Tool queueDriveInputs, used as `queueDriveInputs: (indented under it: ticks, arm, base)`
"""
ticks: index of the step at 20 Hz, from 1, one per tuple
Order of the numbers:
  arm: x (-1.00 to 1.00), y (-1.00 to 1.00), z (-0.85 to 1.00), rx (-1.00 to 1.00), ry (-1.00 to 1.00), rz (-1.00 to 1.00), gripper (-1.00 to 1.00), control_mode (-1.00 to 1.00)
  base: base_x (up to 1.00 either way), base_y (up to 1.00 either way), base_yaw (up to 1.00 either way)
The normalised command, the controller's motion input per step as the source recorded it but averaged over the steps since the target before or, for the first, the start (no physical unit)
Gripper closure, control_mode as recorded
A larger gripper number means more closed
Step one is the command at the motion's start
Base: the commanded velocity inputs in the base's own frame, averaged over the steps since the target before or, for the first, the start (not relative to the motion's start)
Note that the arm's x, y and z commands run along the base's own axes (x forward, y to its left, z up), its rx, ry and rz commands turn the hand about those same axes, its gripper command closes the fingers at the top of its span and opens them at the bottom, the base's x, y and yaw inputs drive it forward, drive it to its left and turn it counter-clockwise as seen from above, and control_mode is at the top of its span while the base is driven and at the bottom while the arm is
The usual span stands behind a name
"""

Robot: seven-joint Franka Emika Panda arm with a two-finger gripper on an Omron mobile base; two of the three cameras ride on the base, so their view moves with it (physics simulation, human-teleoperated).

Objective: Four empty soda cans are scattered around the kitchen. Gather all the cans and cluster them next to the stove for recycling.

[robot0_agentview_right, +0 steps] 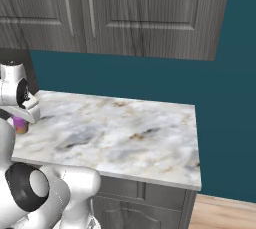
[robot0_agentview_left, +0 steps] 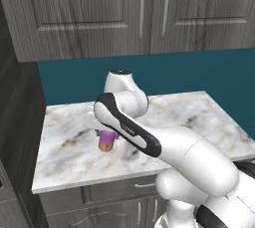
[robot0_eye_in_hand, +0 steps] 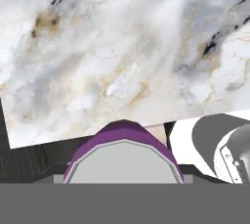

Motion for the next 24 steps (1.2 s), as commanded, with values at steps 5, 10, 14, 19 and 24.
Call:
queueDriveInputs:
  ticks: [5, 10, 14, 19, 24]
  arm:
    - [-0.30, -0.48, 0.19, -0.01, 0.00, 0.05, 1.00, -1.00]
    - [-0.46, -0.70, 0.29, -0.11, -0.09, 0.08, 1.00, -1.00]
    - [-0.48, -0.76, 0.31, -0.11, -0.15, 0.07, 1.00, -1.00]
    - [-0.23, -0.30, 0.03, -0.02, -0.07, 0.03, 1.00, 1.00]
    - [0.00, 0.00, 0.00, 0.00, 0.00, 0.00, 1.00, 1.00]
  base:
    - [0.00, 0.00, 0.00]
    - [0.00, 0.00, 0.00]
    - [0.00, 0.00, 0.00]
    - [-0.51, -0.38, 0.05]
    - [-0.97, -0.29, 0.11]
